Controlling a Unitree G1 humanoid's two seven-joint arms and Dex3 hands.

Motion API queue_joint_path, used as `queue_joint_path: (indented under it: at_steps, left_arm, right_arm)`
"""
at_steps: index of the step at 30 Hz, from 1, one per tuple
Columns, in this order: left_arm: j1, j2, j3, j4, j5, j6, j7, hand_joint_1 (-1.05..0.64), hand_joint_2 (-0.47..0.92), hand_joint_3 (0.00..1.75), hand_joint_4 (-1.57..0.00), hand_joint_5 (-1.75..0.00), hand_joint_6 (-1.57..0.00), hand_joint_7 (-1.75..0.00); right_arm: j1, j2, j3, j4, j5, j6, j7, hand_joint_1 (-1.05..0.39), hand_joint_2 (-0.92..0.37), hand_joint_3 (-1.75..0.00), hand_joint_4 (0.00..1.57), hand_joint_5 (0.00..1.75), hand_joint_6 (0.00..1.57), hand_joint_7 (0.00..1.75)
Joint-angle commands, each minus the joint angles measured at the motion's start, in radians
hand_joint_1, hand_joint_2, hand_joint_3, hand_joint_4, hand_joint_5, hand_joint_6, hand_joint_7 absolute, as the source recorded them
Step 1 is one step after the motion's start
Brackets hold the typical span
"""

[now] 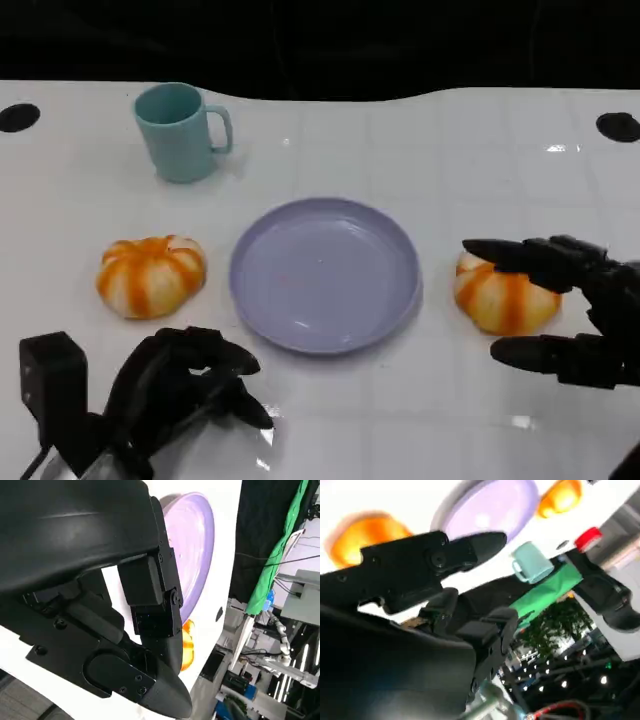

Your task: Grasp the bread from the table and place it into the plate.

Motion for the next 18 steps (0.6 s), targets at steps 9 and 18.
queue_joint_path:
  at_steps: [9, 18]
  left_arm:
    - [0.008, 0.007, 0.001, 0.015, 0.007, 0.013, 0.005, -1.05, 0.77, 0.0, -1.54, -0.52, -1.57, -0.21]
    - [-0.003, 0.006, 0.005, 0.026, 0.003, 0.017, 0.005, -1.05, 0.77, 0.0, -1.54, -0.52, -1.57, -0.21]
  right_arm:
    - [0.012, -0.105, 0.039, -0.134, -0.265, 0.179, -0.092, -0.71, -0.9, 0.0, 0.24, 0.44, 0.3, 0.01]
    - [-0.031, -0.132, 0.116, -0.072, -0.371, 0.256, -0.153, -0.74, -0.9, 0.0, 0.27, 0.39, 0.29, 0.0]
